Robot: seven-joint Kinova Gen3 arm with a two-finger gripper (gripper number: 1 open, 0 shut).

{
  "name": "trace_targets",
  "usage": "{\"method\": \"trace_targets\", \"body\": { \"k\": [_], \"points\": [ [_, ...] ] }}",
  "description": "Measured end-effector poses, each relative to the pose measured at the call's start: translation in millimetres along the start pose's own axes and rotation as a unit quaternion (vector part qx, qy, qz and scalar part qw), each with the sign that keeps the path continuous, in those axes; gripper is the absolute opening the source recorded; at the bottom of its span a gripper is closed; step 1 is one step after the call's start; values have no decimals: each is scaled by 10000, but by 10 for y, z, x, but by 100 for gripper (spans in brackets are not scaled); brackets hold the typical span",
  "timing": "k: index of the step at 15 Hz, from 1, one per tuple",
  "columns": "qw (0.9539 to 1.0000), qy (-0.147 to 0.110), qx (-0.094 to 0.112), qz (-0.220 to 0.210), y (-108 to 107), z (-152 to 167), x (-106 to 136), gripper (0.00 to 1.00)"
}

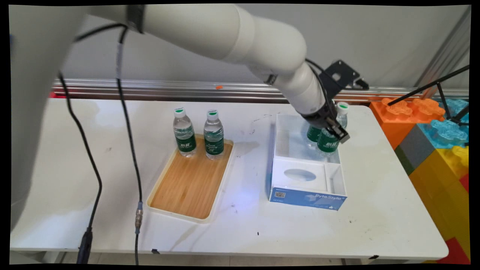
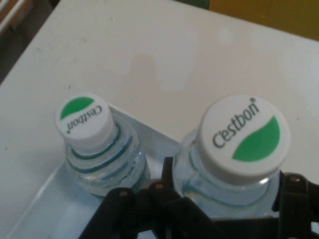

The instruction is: Place the picked object on the tray

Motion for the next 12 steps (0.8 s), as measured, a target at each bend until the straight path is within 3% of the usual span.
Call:
{"method": "trace_targets", "body": {
  "k": [7,12],
  "points": [
    [9999,-81,81,111,-13,-988,84,0],
    [9990,-243,221,303,-58,-1824,-242,0]
  ]
}}
